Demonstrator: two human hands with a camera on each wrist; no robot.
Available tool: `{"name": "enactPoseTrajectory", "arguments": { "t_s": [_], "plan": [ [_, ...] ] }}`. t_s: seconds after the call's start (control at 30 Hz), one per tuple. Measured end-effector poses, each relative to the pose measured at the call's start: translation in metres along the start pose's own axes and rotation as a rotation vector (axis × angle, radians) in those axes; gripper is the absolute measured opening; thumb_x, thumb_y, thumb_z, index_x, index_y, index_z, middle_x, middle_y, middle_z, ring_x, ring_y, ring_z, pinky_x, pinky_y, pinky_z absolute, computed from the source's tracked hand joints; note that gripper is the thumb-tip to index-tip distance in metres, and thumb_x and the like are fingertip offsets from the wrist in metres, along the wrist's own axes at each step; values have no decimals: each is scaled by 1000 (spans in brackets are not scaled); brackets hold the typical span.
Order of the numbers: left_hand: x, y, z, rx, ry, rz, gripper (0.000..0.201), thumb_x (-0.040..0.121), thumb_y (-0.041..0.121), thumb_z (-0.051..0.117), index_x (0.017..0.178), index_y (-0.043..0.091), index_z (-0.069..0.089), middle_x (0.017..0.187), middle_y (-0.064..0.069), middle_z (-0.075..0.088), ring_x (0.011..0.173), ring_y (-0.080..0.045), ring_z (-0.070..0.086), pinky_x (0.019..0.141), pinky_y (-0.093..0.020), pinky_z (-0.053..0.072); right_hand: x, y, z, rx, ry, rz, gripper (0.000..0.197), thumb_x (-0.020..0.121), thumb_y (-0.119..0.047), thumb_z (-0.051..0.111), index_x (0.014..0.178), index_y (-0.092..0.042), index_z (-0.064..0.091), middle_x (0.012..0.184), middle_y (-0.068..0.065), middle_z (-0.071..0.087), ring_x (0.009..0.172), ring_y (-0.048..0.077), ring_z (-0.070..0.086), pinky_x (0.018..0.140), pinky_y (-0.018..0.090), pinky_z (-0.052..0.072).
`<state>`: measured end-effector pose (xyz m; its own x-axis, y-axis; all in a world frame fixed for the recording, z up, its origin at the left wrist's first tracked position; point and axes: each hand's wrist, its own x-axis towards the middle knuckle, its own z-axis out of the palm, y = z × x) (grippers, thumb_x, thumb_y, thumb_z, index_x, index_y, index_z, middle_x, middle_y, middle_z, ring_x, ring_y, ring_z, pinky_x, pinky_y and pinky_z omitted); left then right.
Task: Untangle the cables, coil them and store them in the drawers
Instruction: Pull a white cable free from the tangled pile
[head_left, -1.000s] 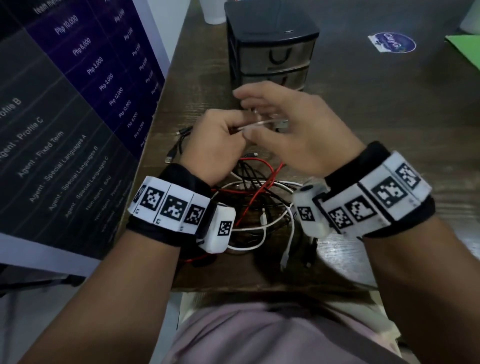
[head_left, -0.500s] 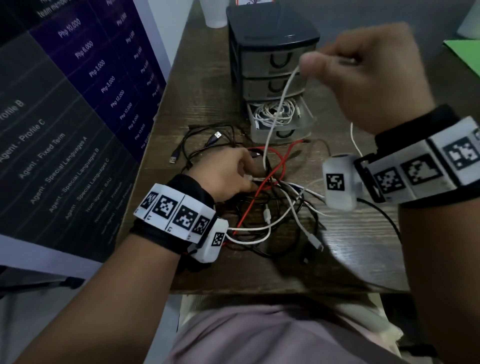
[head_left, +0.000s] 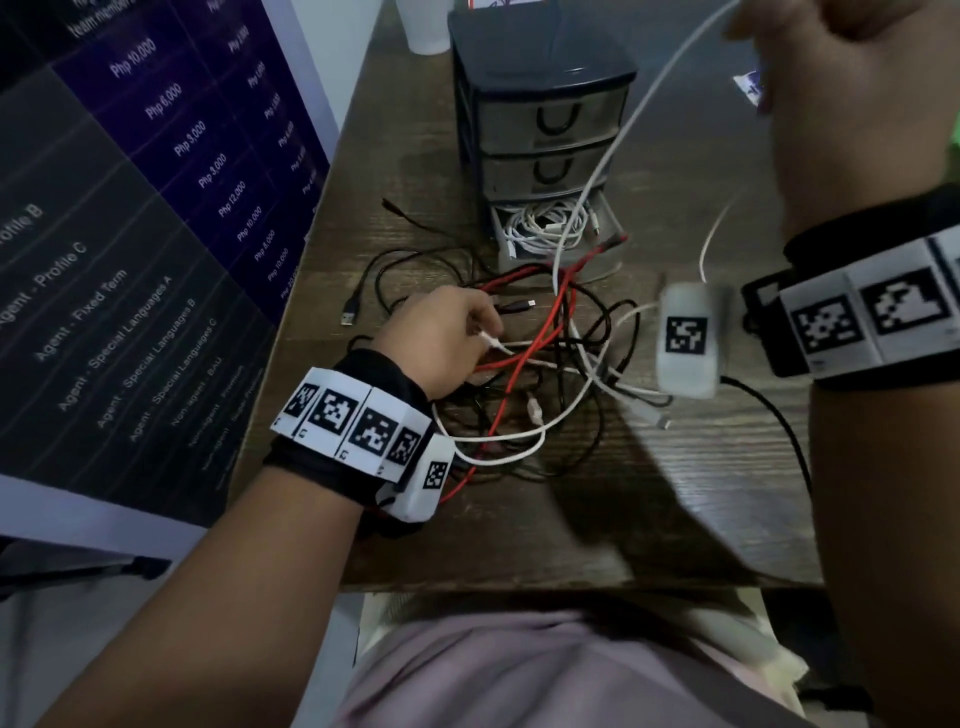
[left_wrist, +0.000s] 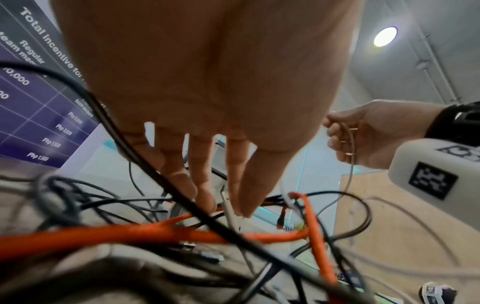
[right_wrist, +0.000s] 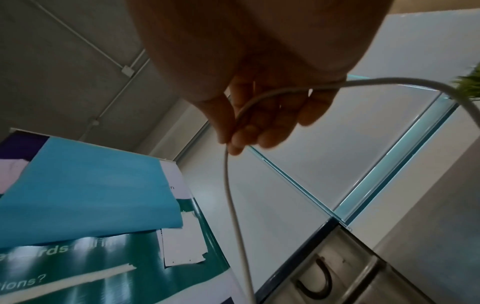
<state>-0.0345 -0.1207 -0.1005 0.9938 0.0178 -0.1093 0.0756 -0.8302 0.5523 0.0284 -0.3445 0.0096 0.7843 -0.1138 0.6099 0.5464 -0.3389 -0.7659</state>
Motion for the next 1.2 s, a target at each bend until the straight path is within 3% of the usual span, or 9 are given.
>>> {"name": "enactPoseTrajectory", "arguments": {
  "t_s": [0.27,0.37,0.47,0.63,0.73,0.9,0.97,1.1,1.2],
  "plan": [
    [7,26,-1,-330,131,80,35,90,38,67,121,28,54,93,11,64,80,-4,61,75,-26,50,-15,2,17,167,-338,72,27,97,-20,53,72,-25,60,61,-13,62,61,4,56,63,19,42],
    [13,32,3,-453,34,83,10,99,30,56,101,23,63,87,9,67,76,-12,66,69,-31,53,-18,4,21,300,-380,87,29,95,-20,54,69,-27,63,63,-5,58,57,13,52,57,29,38],
    [19,26,2,-572,101,70,31,105,24,42,80,20,58,80,-9,64,64,-28,63,56,-34,48,-18,8,14,152,-351,84,24,95,-23,54,73,-24,62,56,-9,49,53,9,41,54,21,33],
    [17,21,-14,-734,299,84,37,105,29,43,70,17,47,53,4,54,43,-9,51,42,-18,36,-13,34,-13,-309,-282,199,26,85,-39,63,87,-17,75,59,-5,52,55,5,41,54,23,32],
    [20,14,-16,-714,329,157,33,99,32,58,76,9,49,57,7,57,51,-10,51,52,-24,41,-13,46,-19,-401,-256,261,29,79,-41,63,87,-16,76,49,-8,55,49,3,44,51,18,32],
    [18,19,-11,-659,312,261,25,95,20,64,76,6,53,61,12,53,54,3,47,56,-12,40,-19,37,-13,-628,-330,233,25,79,-29,59,101,-35,69,87,-12,65,101,14,62,103,43,44],
    [17,26,-7,-666,327,288,26,93,16,66,80,-4,57,67,0,55,58,1,47,59,-13,40,-28,24,2,-548,-416,100,29,82,-21,62,107,-35,68,110,-11,64,113,12,58,108,34,39],
    [16,37,-6,-712,322,324,24,96,14,61,85,-7,55,73,-11,52,63,-7,47,60,-17,41,-54,9,38,-230,-664,58,18,91,-33,64,109,-32,65,96,-17,68,90,-2,64,87,26,52],
    [13,38,-10,-719,342,343,18,99,13,56,89,-2,55,78,-14,50,69,-10,46,64,-18,40,-59,10,46,-259,-680,41,19,95,-34,62,110,-25,67,69,-17,58,67,-8,57,63,9,40]
  ]
}}
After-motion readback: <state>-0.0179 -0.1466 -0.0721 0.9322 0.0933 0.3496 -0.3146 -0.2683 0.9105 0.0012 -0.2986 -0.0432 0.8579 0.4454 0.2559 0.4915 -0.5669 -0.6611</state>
